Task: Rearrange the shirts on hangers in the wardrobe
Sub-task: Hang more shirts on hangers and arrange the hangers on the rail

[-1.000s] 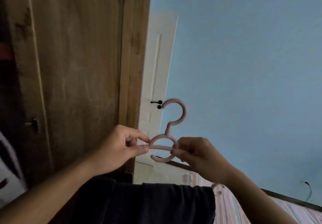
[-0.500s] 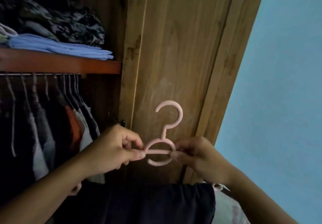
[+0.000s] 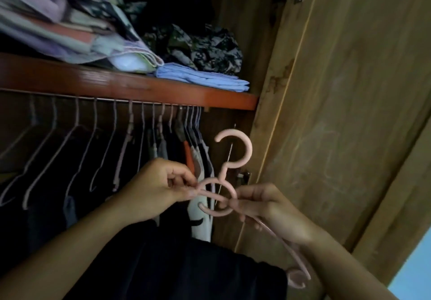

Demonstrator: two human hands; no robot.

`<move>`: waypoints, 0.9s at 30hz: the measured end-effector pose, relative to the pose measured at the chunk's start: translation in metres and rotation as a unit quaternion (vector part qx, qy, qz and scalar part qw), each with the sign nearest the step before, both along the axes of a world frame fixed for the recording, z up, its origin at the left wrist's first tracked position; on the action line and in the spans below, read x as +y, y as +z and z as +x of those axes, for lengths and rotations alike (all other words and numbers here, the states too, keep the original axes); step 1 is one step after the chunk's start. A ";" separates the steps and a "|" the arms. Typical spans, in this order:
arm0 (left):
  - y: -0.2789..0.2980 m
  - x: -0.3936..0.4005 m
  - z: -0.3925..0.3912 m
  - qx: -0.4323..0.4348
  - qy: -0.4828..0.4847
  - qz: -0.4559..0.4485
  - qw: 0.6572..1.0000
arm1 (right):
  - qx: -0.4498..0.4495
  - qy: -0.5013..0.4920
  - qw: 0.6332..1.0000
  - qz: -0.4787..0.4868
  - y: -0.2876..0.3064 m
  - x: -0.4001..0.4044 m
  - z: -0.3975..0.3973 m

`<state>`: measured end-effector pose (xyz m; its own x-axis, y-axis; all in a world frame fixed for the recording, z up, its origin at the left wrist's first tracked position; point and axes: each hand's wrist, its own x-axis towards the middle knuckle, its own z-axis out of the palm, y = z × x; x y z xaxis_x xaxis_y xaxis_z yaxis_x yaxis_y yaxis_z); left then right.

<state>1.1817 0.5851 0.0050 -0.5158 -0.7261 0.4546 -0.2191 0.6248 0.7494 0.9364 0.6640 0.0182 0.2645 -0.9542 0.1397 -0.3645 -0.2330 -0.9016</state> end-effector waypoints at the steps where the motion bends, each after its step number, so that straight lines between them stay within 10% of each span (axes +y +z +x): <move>1: -0.001 0.002 0.007 0.004 0.024 0.004 1.000 | -0.006 0.016 1.000 0.007 -0.001 -0.006 0.007; 7: -0.009 0.031 0.039 0.014 0.182 0.010 0.983 | -0.017 0.104 0.993 0.061 -0.013 -0.036 0.048; 14: -0.031 0.086 0.055 0.010 0.457 -0.054 0.888 | 0.022 0.193 0.976 0.103 -0.035 -0.054 0.122; 20: -0.052 0.120 0.068 -0.008 0.424 0.136 0.895 | 0.015 0.181 0.979 0.094 -0.039 -0.049 0.181; 27: -0.053 0.137 0.097 0.184 0.351 0.299 0.868 | 0.006 0.184 0.980 0.078 -0.034 -0.042 0.251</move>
